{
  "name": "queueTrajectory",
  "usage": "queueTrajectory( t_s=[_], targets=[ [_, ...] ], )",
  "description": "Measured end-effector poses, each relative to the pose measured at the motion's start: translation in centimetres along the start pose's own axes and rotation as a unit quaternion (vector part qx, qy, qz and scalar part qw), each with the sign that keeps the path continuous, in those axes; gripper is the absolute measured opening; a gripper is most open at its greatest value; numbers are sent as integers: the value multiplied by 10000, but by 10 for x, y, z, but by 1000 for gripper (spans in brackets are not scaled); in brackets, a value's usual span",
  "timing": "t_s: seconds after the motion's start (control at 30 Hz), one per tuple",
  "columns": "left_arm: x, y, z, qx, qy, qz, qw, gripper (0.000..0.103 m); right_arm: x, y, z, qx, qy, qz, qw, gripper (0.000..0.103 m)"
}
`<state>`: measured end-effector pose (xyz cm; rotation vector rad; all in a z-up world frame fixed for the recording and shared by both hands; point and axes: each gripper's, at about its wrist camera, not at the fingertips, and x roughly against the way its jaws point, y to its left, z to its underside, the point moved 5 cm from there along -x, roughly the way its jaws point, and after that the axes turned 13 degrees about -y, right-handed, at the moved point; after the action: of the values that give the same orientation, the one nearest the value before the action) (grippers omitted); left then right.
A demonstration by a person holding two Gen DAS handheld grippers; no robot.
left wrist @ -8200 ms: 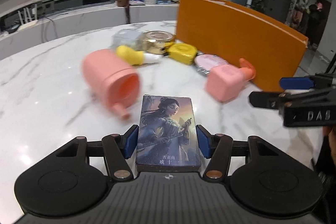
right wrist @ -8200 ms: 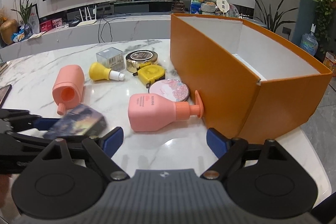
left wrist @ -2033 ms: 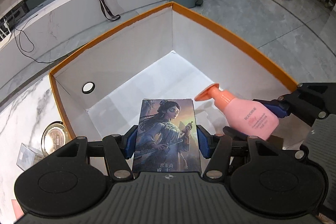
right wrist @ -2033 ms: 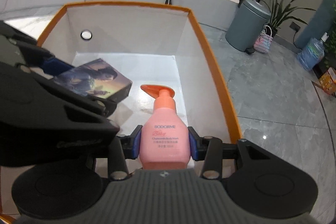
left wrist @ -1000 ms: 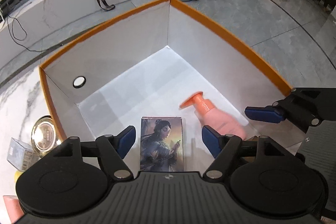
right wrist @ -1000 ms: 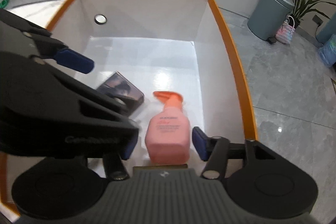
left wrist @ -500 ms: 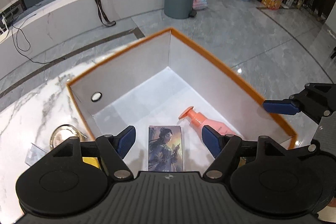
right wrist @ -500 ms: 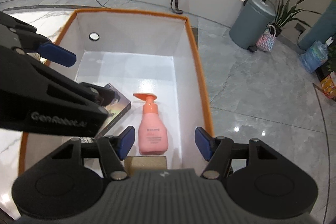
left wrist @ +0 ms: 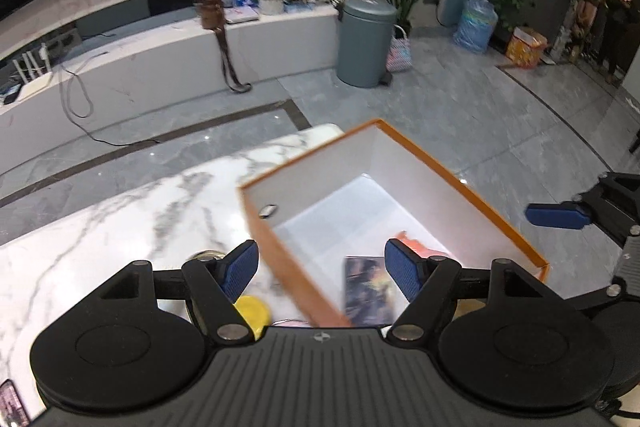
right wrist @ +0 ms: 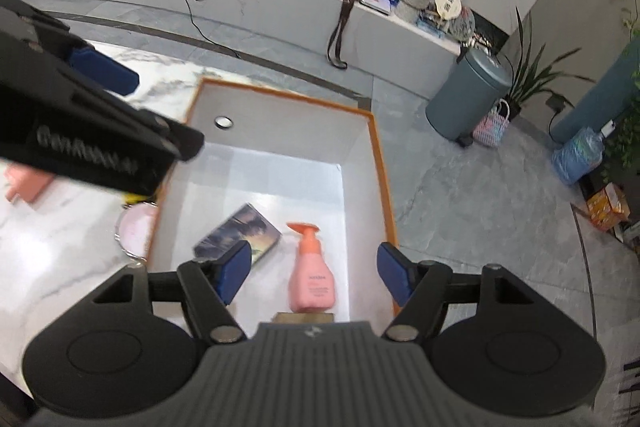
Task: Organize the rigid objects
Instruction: 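Open both tools to release the book and lotion bottle, then withdraw, then grasp the pink cylindrical container with the left tool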
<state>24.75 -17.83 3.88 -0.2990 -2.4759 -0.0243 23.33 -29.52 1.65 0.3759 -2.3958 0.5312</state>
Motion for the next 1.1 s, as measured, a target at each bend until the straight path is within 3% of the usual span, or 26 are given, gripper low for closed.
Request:
queueTrajectory(
  t_s=[0.23,0.5,0.63,0.8,1.1],
  targets=[
    [20,54,6,157,-99,-317,9993,85,16,40,-16,227,-129,-111,9996,69],
    [33,116,35,357,-103,-563,9977,85,16,89,-25,369,-269,-370,9983,70],
    [36,139,58,469,-93,-584,9971,85,10,113,-18,374,-305,-581,9971,70],
    [45,155,88,753,-346,-325,9960,85,1,146,-5,289,-387,-788,9957,70],
    [51,180,131,890,-475,-448,9939,85,-14,196,19,301,-561,-981,9931,70]
  ],
)
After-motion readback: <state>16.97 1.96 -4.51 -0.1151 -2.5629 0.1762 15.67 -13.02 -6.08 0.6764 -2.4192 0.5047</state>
